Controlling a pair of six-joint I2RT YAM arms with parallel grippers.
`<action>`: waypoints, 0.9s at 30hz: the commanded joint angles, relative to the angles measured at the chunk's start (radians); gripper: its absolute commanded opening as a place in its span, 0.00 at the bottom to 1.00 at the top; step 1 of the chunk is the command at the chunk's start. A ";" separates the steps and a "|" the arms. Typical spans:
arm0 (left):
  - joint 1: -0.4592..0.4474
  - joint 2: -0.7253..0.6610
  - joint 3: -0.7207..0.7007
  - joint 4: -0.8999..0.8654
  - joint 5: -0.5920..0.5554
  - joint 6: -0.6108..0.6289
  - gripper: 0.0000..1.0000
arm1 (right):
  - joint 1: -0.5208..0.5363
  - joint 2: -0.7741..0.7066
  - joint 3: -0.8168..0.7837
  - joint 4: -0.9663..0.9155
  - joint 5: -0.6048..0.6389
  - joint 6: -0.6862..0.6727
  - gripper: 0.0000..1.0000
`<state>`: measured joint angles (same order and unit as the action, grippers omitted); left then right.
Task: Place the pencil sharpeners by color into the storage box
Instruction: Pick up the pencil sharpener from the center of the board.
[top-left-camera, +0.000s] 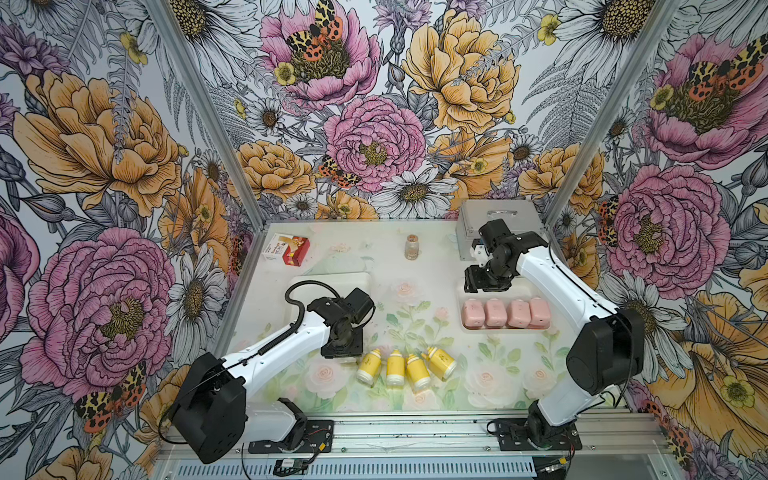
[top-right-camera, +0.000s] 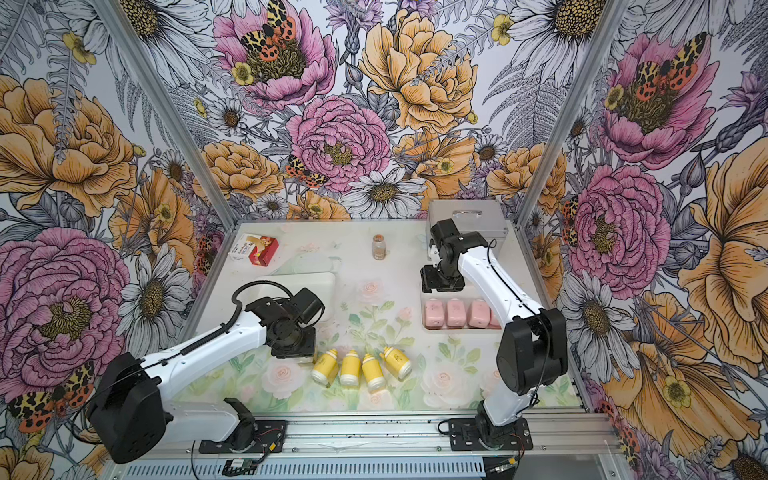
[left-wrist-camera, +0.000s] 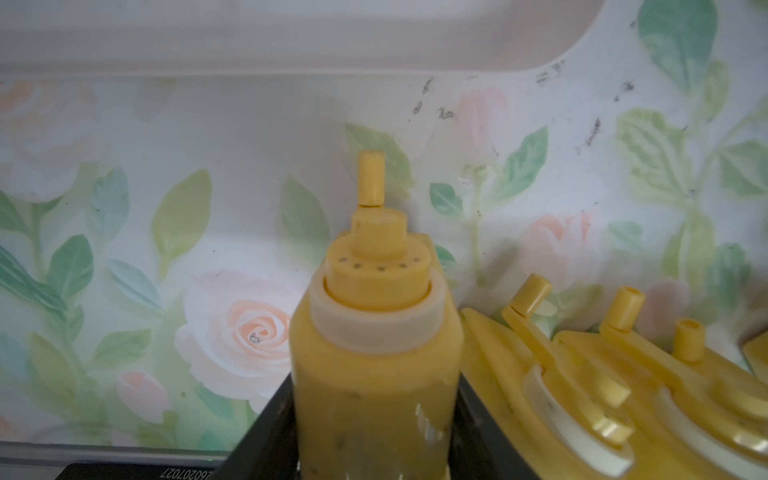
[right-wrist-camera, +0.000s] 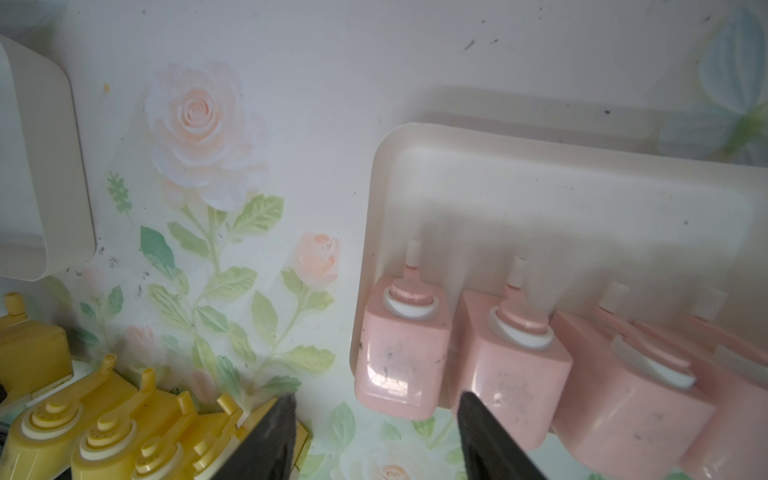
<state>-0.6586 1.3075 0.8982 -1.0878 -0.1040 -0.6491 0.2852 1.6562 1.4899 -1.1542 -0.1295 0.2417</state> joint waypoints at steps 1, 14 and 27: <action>0.007 -0.027 0.060 -0.038 0.004 -0.001 0.46 | 0.009 0.007 0.036 0.019 -0.004 -0.012 0.64; 0.129 0.066 0.326 -0.124 -0.008 0.125 0.46 | 0.009 0.018 0.056 0.018 -0.004 -0.013 0.64; 0.231 0.407 0.621 -0.124 0.023 0.244 0.46 | 0.008 0.020 0.056 0.019 -0.005 -0.015 0.64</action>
<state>-0.4351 1.6814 1.4673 -1.2121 -0.1036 -0.4446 0.2893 1.6642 1.5215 -1.1461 -0.1295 0.2413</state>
